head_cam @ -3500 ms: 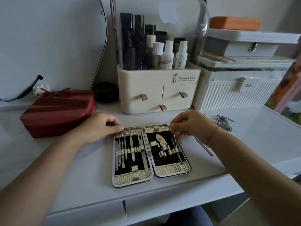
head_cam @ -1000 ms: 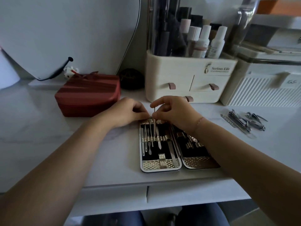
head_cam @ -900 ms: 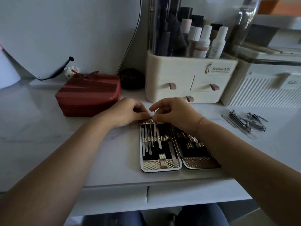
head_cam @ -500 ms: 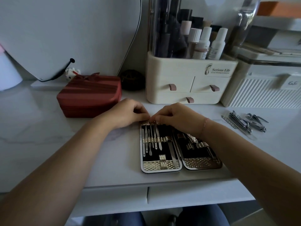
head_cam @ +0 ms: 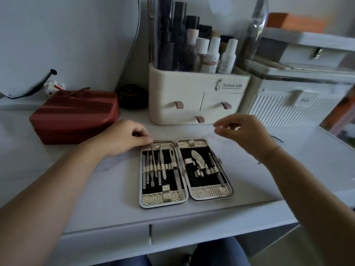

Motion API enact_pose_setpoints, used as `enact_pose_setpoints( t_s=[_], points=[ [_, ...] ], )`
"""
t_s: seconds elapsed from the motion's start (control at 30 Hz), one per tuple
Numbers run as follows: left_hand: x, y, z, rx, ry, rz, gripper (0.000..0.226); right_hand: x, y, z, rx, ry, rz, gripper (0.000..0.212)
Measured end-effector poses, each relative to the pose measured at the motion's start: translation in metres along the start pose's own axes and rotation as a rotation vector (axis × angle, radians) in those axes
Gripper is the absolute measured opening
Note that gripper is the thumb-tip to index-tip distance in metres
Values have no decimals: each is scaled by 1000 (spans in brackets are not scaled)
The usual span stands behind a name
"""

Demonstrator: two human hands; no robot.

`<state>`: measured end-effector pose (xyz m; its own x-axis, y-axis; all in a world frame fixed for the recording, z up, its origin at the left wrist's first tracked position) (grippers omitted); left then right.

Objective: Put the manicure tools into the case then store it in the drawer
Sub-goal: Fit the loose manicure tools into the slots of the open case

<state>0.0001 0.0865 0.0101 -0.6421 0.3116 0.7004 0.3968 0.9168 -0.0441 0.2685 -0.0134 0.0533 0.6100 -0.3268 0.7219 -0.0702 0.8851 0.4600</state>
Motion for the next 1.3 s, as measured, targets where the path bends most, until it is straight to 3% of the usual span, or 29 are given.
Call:
enact_pose_setpoints(
  t_s=[0.13, 0.33, 0.57, 1.0, 1.3],
  points=[
    [0, 1, 0, -12, 5, 6, 6, 36, -28, -56, -119, -295, 10, 14],
    [0, -1, 0, -12, 2, -22, 4, 27, -40, -69, -96, -428, 83, 19],
    [0, 0, 0, 8, -6, -28, 4, 20, -38, -53, 12, -294, 134, 16],
    [0, 0, 0, -2, 14, -35, 4, 23, -24, -49, -70, -189, 321, 9],
    [0, -2, -1, 10, -18, -25, 5, 23, -32, -47, -47, -197, 288, 9]
  ],
)
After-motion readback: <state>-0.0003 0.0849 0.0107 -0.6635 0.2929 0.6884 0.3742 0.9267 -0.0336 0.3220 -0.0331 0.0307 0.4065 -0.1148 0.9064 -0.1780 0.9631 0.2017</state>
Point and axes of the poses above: each hand's wrist, its own y-axis towards the middle knuckle, its own x-axis out of the back of the hand, z = x × y, the point moved 4 cm from there along y, towards the middle knuckle, and after that the axes turned 11 degrees about x, right-handed, at the moved point
